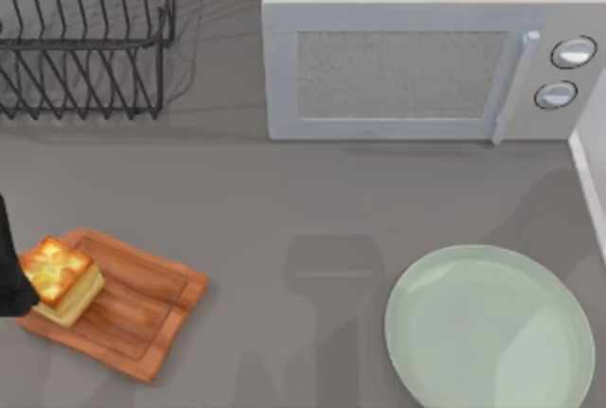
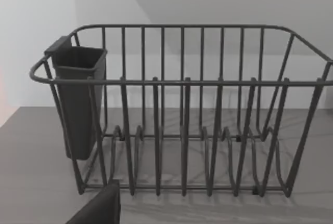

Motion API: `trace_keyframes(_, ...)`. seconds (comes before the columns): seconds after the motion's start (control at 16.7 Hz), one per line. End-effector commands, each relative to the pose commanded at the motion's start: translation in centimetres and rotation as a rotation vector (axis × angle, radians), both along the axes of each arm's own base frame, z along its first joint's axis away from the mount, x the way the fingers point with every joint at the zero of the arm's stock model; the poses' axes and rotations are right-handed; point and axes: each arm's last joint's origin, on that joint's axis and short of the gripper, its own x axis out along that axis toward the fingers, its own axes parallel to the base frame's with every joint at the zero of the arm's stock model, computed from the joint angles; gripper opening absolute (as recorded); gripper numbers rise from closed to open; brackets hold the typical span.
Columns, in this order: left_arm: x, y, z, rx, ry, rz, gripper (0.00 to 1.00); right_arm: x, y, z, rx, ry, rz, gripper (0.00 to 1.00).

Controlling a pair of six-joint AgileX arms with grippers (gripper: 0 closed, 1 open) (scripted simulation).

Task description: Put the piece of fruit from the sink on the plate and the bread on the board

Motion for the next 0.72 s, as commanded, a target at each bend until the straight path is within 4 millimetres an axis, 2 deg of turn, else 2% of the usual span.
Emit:
trace_keyframes(0.06,0.0,0.0,0.0,0.000,0.000,0.000,1.00,0.0,0.0,0.0,0.000,0.000,0.000,0.02)
trace_keyframes(0.12,0.0,0.0,0.0,0.000,0.000,0.000,1.00,0.0,0.0,0.0,0.000,0.000,0.000,0.00)
trace_keyframes(0.54,0.0,0.0,0.0,0.000,0.000,0.000,1.00,0.0,0.0,0.0,0.000,0.000,0.000,0.00)
trace_keyframes(0.6,0.0,0.0,0.0,0.000,0.000,0.000,1.00,0.7,0.0,2.8,-0.001,-0.053,-0.004,0.00)
trace_keyframes(0.72,0.0,0.0,0.0,0.000,0.000,0.000,1.00,0.8,-0.1,3.4,-0.001,-0.056,-0.004,0.00)
